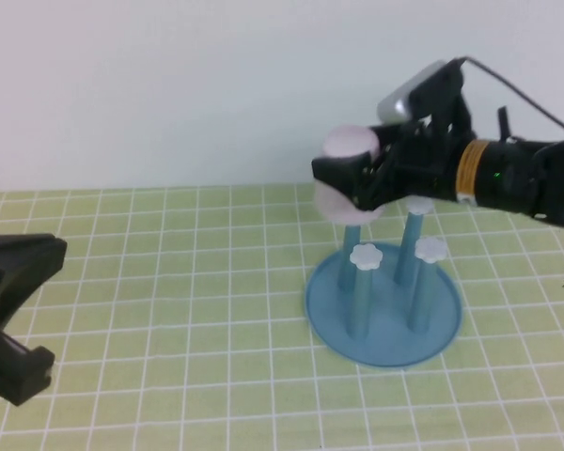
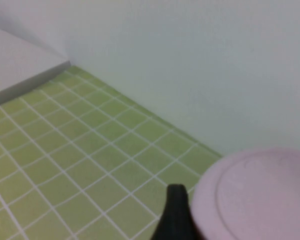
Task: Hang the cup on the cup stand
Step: Place the cup on the cup holder
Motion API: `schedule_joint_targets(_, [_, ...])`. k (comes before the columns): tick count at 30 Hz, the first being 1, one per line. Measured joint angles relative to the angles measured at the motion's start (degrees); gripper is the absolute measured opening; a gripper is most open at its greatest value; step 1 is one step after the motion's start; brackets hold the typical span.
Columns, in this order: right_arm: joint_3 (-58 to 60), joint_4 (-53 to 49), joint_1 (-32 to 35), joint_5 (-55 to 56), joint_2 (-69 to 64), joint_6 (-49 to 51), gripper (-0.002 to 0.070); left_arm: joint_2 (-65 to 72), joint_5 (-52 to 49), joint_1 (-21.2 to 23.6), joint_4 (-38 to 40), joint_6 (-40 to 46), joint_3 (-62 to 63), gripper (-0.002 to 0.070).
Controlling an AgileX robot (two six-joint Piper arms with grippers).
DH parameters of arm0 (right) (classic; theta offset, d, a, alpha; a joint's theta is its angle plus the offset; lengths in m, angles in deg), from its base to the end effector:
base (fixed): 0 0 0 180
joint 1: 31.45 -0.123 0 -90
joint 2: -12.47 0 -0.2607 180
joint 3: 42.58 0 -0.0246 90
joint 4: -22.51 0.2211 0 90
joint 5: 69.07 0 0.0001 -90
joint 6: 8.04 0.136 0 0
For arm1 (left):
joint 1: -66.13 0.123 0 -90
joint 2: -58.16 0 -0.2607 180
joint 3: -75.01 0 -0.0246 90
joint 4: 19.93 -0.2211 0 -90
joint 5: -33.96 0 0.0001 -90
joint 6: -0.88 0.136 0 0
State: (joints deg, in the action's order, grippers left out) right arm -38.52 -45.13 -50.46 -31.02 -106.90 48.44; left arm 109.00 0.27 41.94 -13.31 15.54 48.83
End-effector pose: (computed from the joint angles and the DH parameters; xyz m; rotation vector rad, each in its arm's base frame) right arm 0.3841 0.2142 0.2165 -0.8073 1.6891 0.7209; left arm 0.1537 -0.0786 0.3511 0.5962 1.8416 -0.2371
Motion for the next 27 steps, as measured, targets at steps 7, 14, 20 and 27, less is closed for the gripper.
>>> schedule_joint_targets(7, [-0.11,-2.06,-0.83,-0.13,-4.47,-0.24,0.0578,0.0,0.68,0.0,-0.04,-0.66,-0.22,0.0])
schedule_joint_targets(14, [-0.33,-2.46,-1.06,-0.11,-4.99,1.6,0.0628,0.22,-1.56,0.0,-0.04,-0.66,-0.22,0.0])
schedule_joint_targets(20, [-0.33,-6.94,-1.06,-0.22,-5.05,4.2,0.0633,0.22,-1.45,0.0,0.1,-0.66,-0.22,0.0])
schedule_joint_targets(27, [-0.33,-11.8,-1.06,-1.97,-3.25,7.47,0.0633,0.22,-1.3,0.0,-0.52,-1.13,-0.22,0.0])
